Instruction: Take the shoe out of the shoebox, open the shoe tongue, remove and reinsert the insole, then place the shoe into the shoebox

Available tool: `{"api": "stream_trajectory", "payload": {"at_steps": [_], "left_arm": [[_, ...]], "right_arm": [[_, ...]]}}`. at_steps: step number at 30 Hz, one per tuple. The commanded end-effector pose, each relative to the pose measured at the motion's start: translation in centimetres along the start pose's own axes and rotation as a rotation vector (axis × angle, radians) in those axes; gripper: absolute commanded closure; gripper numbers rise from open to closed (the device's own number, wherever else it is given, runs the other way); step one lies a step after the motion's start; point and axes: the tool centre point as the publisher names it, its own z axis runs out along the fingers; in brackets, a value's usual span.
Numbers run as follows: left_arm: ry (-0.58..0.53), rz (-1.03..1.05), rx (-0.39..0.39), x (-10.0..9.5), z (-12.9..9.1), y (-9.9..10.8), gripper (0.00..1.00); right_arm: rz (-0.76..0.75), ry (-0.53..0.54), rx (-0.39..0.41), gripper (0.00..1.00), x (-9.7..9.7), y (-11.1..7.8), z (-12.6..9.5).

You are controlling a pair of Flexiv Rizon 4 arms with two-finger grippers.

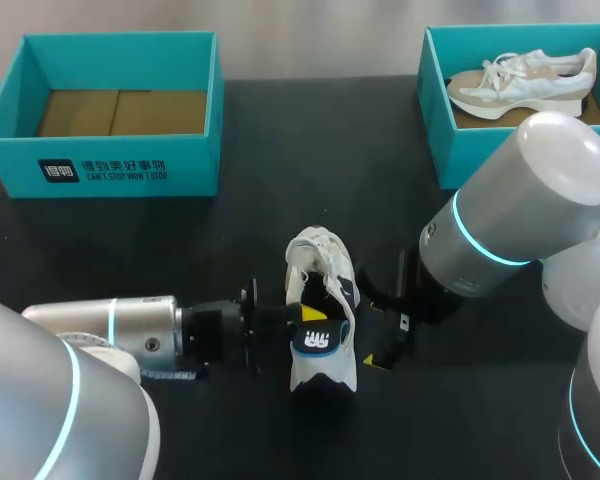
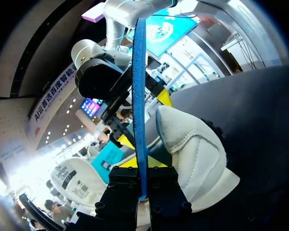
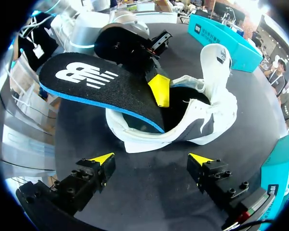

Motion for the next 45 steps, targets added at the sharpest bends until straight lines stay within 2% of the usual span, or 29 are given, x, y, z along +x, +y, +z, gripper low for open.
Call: {"api": "stream_trajectory", "payload": {"at_steps": [1, 12, 13, 14, 20, 32, 40, 45], "left_arm": [[0.003, 0.002, 0.006, 0.2, 0.5, 1.0, 1.0], [0.007, -0.002, 0.039, 0.1, 0.6, 0.4, 1.0], [0.009, -0.001, 0.045, -0.1, 0.6, 0.3, 0.88], [0.008, -0.001, 0.049, -0.2, 0.5, 0.1, 0.81], [0.012, 0.013, 0.081, -1.1, 0.1, -1.1, 0.7], [0.048, 0.051, 0.089, -1.6, 0.4, -2.6, 0.72], [0.086, 0.055, 0.089, -1.7, 0.8, -3.3, 0.65], [0.133, 0.063, 0.051, -1.6, 0.9, -3.6, 0.65]], "right_arm": [[0.001, -0.003, 0.001, 0.0, 0.2, 0.0, 0.1], [0.001, -0.003, 0.001, 0.0, 0.2, 0.0, 0.1], [0.001, -0.003, 0.001, 0.0, 0.2, 0.0, 0.1], [0.001, -0.003, 0.001, 0.0, 0.2, 0.0, 0.1], [0.001, -0.003, 0.001, 0.0, 0.2, 0.0, 0.1], [0.001, -0.003, 0.001, 0.0, 0.2, 0.0, 0.1], [0.001, -0.003, 0.001, 0.0, 0.2, 0.0, 0.1], [0.001, -0.003, 0.001, 0.0, 0.2, 0.0, 0.1]]}}
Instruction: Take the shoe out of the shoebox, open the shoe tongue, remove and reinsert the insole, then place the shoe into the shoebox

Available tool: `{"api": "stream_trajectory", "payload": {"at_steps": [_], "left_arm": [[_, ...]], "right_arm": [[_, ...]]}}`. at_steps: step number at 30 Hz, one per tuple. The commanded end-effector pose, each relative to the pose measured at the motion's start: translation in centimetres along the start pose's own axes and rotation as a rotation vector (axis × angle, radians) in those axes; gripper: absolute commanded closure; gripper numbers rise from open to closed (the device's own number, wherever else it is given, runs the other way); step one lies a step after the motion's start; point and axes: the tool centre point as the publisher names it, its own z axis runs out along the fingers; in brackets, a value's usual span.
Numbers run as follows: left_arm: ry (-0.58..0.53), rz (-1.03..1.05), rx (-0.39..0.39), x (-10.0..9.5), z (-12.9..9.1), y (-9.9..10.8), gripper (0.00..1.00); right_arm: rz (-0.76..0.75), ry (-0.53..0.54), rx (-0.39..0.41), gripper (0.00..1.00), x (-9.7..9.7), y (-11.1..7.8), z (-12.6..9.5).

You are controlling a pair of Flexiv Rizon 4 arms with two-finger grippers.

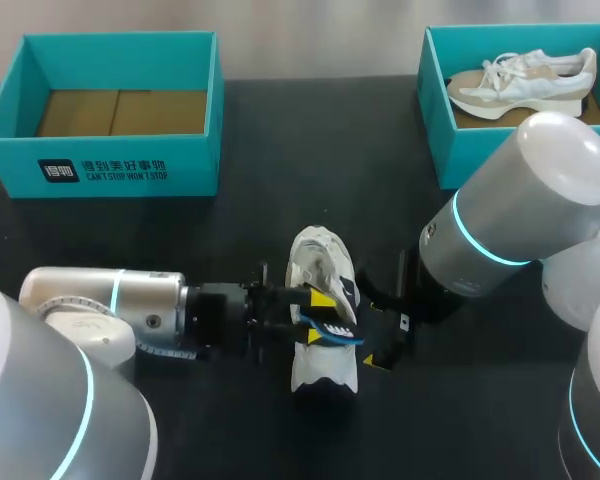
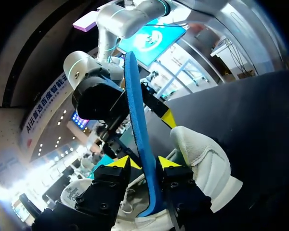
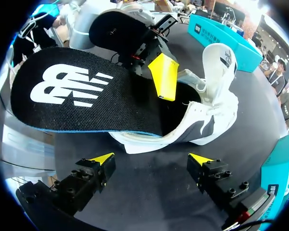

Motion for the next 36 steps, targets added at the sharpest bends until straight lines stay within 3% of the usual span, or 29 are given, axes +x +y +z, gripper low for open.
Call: {"api": "stream_trajectory", "payload": {"at_steps": [1, 9, 20, 27, 36], "left_arm": [[0.043, -0.008, -0.036, -0.3, 0.2, -0.7, 0.66], [0.111, -0.02, -0.095, -0.1, 0.3, -2.0, 0.73], [0.15, -0.053, -0.146, 1.7, 0.3, -1.6, 1.0], [0.074, 0.013, -0.108, 2.0, 0.9, -0.7, 1.0], [0.034, 0.074, -0.127, 2.3, 1.0, 1.0, 1.0]], "right_arm": [[0.001, -0.003, 0.001, 0.0, 0.1, 0.0, 0.1], [0.001, -0.003, 0.001, 0.0, 0.1, 0.0, 0.1], [0.001, -0.003, 0.001, 0.0, 0.1, 0.0, 0.1], [0.001, -0.003, 0.001, 0.0, 0.1, 0.0, 0.1], [0.001, -0.003, 0.001, 0.0, 0.1, 0.0, 0.1]]}}
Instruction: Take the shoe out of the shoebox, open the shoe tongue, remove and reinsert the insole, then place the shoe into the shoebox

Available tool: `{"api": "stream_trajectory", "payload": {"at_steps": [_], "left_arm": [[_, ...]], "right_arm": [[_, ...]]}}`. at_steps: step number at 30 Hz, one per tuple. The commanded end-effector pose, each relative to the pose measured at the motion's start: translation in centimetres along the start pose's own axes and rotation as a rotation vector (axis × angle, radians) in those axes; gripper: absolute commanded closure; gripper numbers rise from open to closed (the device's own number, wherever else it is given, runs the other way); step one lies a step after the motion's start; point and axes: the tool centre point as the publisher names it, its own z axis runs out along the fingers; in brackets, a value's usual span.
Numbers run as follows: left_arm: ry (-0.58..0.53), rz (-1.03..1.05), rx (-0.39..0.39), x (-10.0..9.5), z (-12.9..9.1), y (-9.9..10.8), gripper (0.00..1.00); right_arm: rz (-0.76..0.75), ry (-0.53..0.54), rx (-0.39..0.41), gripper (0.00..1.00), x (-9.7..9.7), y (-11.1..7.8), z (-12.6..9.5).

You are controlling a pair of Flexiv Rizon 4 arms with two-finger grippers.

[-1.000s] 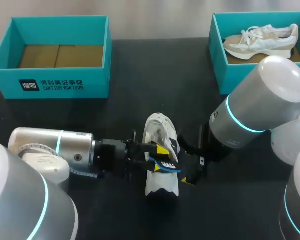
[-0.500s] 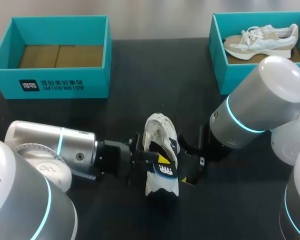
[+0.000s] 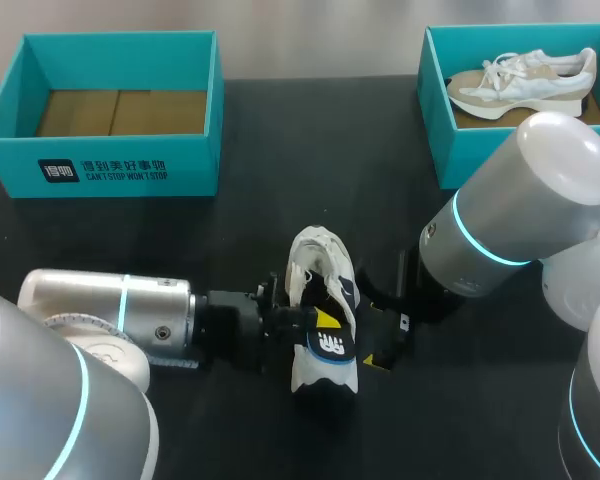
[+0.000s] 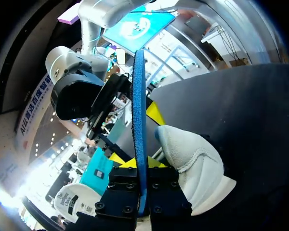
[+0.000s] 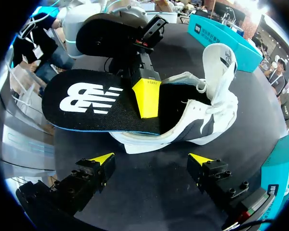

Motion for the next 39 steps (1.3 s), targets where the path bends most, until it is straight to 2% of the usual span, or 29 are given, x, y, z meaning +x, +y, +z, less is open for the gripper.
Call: {"api": "stream_trajectory", "payload": {"at_steps": [1, 15, 18, 25, 26, 27, 32, 39], "left_arm": [[-0.027, 0.009, -0.012, 0.5, 0.6, 0.7, 1.0], [-0.045, -0.021, -0.077, 0.4, 0.9, 4.2, 1.0], [-0.052, -0.028, -0.077, 0.1, 0.7, 4.3, 1.0], [-0.048, -0.026, -0.045, -0.3, 0.5, 3.1, 1.0], [-0.047, -0.026, -0.043, -0.3, 0.4, 2.8, 0.77], [-0.046, -0.026, -0.037, -0.3, 0.4, 2.6, 0.69], [-0.052, -0.009, -0.03, -0.3, 0.0, 1.6, 0.67], [-0.063, -0.001, -0.03, -1.1, -0.4, 0.2, 0.74]], "right_arm": [[0.001, -0.003, 0.001, 0.0, 0.2, 0.0, 0.1], [0.001, -0.003, 0.001, 0.0, 0.2, 0.0, 0.1], [0.001, -0.003, 0.001, 0.0, 0.2, 0.0, 0.1], [0.001, -0.003, 0.001, 0.0, 0.2, 0.0, 0.1], [0.001, -0.003, 0.001, 0.0, 0.2, 0.0, 0.1], [0.001, -0.003, 0.001, 0.0, 0.2, 0.0, 0.1], [0.001, -0.003, 0.001, 0.0, 0.2, 0.0, 0.1], [0.001, -0.003, 0.001, 0.0, 0.2, 0.0, 0.1]]}}
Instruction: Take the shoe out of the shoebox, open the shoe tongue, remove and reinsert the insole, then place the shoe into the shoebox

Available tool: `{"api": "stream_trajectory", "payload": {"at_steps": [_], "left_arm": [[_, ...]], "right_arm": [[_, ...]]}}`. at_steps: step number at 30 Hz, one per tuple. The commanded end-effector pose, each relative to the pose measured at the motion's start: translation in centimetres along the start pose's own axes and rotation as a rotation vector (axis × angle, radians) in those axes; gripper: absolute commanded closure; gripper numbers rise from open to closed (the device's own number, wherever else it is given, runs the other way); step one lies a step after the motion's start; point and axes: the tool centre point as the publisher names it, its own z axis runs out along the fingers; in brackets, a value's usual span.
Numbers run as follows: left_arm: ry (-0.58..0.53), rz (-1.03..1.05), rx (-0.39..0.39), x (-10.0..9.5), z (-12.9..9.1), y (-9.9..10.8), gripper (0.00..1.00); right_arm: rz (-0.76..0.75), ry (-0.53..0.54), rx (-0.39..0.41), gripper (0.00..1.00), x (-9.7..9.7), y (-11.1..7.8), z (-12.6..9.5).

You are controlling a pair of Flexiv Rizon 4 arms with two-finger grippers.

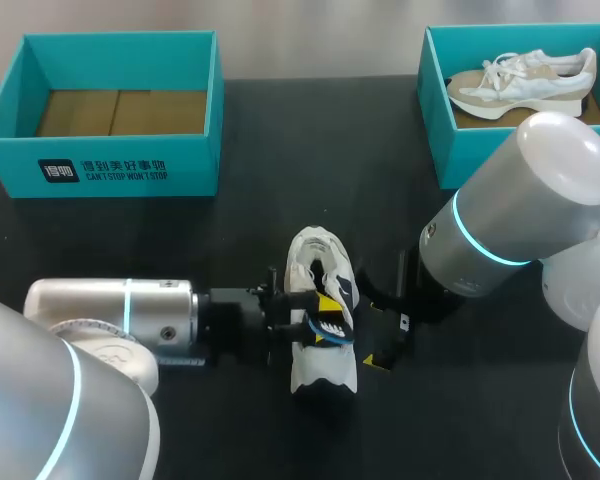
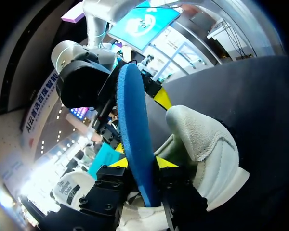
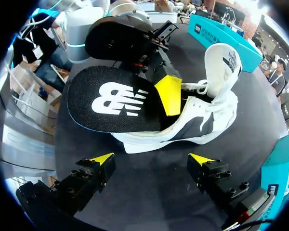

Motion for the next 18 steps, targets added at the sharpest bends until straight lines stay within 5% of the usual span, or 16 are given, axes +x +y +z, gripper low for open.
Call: {"api": "stream_trajectory", "payload": {"at_steps": [1, 14, 18], "left_arm": [[-0.003, 0.002, -0.012, -0.1, -0.8, -1.2, 0.75], [0.018, -0.032, -0.026, -0.6, -1.2, -2.9, 0.76], [0.021, -0.022, -0.031, -0.5, -1.0, -3.2, 1.0]], "right_arm": [[0.001, -0.003, 0.001, 0.0, 0.1, 0.0, 0.1], [0.001, -0.003, 0.001, 0.0, 0.1, 0.0, 0.1], [0.001, -0.003, 0.001, 0.0, 0.1, 0.0, 0.1]]}}
